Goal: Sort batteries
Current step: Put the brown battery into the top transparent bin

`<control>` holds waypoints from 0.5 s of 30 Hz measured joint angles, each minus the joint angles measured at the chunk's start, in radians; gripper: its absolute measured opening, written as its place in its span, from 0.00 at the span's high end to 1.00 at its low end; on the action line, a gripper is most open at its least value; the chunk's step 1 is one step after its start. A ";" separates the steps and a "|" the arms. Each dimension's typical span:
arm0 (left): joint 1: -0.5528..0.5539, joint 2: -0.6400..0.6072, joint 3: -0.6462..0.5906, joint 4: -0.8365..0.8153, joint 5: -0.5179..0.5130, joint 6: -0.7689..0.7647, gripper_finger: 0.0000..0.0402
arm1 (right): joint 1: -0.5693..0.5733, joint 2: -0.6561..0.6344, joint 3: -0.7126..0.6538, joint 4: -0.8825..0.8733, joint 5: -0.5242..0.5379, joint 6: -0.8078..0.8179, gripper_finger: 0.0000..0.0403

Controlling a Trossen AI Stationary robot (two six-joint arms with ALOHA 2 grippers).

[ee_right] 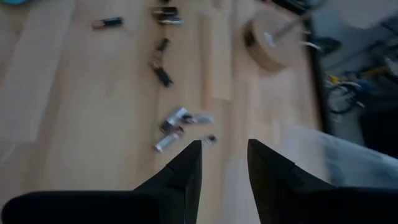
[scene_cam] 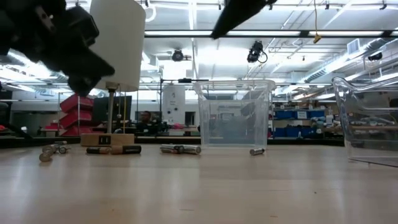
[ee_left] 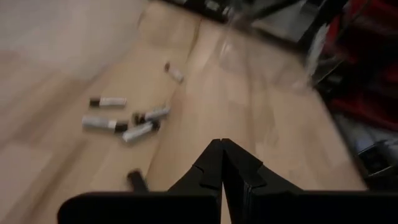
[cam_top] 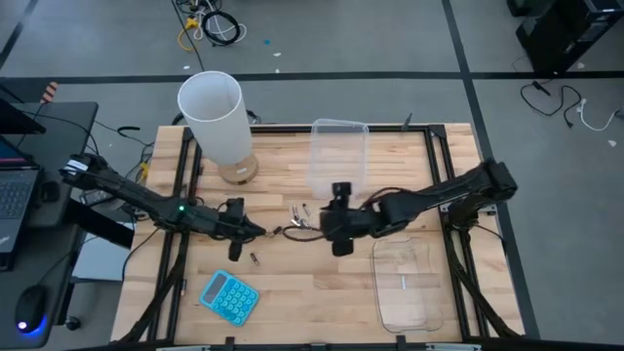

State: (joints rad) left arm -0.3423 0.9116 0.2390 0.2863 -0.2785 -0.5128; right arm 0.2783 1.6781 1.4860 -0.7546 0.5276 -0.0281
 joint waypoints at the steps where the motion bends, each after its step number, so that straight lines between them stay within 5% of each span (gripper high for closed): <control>1: 0.000 0.028 0.000 0.000 0.013 -0.014 0.98 | 0.008 -0.020 0.000 -0.024 0.016 0.017 0.71; 15: 0.002 0.263 0.001 0.070 -0.054 -0.108 0.98 | 0.085 -0.269 0.000 -0.150 0.069 0.106 0.71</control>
State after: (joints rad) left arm -0.3405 1.1748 0.2397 0.3559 -0.3324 -0.6204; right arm 0.3636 1.4092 1.4857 -0.9050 0.5961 0.0784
